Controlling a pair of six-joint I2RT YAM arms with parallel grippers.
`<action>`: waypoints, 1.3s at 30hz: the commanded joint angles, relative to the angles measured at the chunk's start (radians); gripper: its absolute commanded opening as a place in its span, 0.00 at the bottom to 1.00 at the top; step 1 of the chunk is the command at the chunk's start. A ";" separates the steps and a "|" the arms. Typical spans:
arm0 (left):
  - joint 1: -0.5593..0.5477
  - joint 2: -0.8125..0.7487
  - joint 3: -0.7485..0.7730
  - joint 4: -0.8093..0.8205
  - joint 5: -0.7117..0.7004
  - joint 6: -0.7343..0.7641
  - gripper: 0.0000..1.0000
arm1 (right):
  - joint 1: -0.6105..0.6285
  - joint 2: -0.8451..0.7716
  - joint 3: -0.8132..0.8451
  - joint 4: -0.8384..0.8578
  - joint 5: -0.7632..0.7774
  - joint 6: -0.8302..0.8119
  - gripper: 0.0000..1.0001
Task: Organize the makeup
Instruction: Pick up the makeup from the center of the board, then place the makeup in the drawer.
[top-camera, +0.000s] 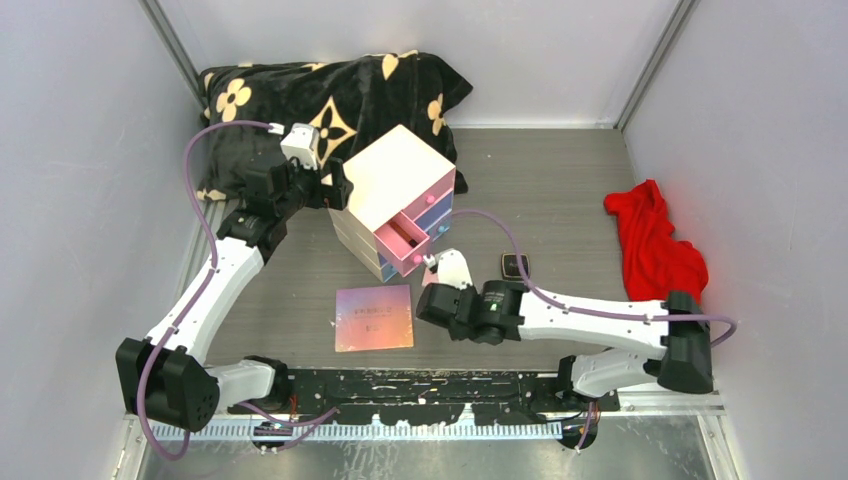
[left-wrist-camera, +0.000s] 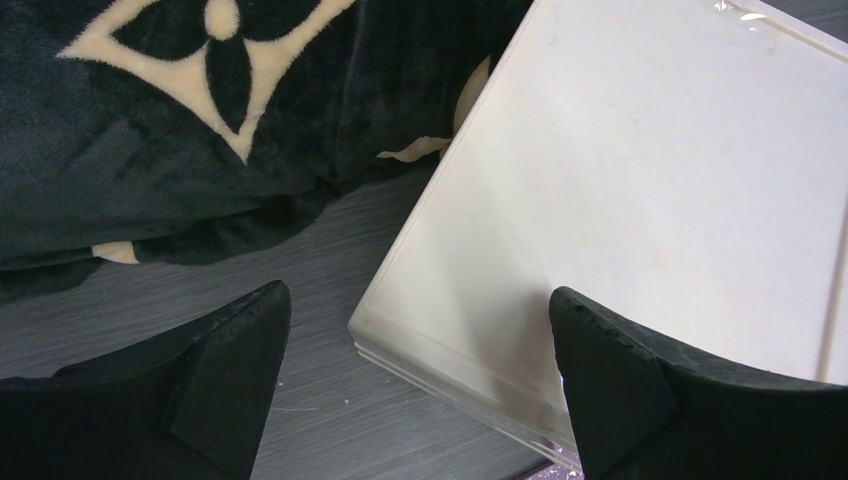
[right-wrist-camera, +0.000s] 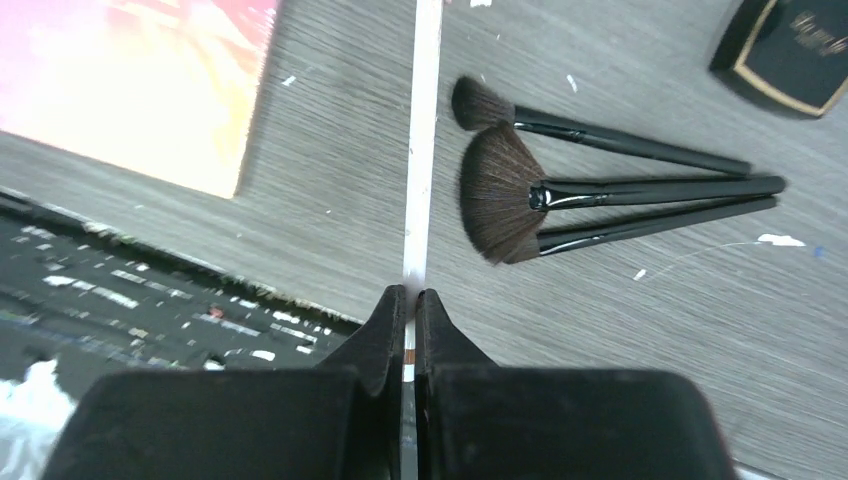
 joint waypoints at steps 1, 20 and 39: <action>0.001 -0.010 0.001 -0.040 -0.020 0.022 1.00 | -0.001 -0.047 0.203 -0.235 0.022 -0.063 0.01; 0.001 -0.016 0.008 -0.038 -0.007 0.015 1.00 | -0.114 0.203 0.852 -0.429 -0.111 -0.388 0.01; 0.001 -0.013 0.005 -0.024 0.002 0.016 1.00 | -0.238 0.433 1.143 -0.539 -0.327 -0.530 0.01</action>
